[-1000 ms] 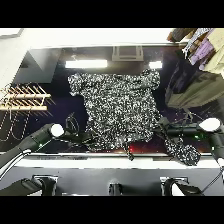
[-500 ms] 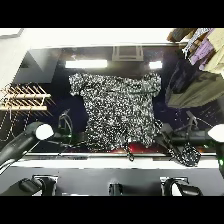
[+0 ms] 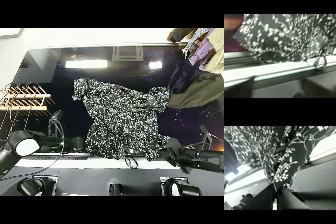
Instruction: Fold the clothes and pants, and hang the long-sleeved shirts on hangers.
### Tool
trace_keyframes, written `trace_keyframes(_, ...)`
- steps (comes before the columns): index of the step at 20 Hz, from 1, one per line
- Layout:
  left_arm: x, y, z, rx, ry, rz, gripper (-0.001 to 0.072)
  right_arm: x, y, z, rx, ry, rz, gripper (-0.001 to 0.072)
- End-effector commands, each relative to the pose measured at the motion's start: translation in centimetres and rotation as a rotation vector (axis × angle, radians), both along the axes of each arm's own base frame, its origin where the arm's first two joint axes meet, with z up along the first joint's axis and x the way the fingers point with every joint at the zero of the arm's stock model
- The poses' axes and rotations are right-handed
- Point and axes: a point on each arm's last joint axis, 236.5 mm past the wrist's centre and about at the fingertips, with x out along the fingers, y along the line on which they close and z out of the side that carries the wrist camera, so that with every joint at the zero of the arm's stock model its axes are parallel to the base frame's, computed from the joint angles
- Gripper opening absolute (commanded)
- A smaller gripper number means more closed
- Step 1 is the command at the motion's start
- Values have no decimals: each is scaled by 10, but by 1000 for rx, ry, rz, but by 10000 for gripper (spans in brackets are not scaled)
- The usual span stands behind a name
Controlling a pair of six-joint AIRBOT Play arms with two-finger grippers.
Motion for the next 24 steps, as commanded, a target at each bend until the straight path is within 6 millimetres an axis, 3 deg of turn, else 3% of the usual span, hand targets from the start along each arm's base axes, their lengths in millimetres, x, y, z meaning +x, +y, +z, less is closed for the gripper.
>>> trace_keyframes(1,13,-12,-24,9,51,45,694,13,-3,-3,3,3,-27,27)
trace_keyframes(9,18,-21,-99,100,171,-14,694,26,-7,-4,-3,-24,-47,27)
trace_keyframes(12,15,-22,-117,118,220,-3,694,26,-7,-4,-2,-25,-48,27)
trace_keyframes(15,27,-26,-121,104,188,22,662,28,-7,-4,-2,-33,-54,27)
trace_keyframes(16,31,-29,-120,89,174,36,590,29,-7,-4,-2,-36,-56,27)
trace_keyframes(18,39,-34,-117,62,151,59,182,30,-7,-3,-3,-40,-58,27)
trace_keyframes(19,41,-35,-117,56,146,64,44,31,-8,-3,-3,-43,-60,27)
trace_keyframes(24,36,-33,-111,60,140,27,18,32,-8,-3,-3,-49,-63,27)
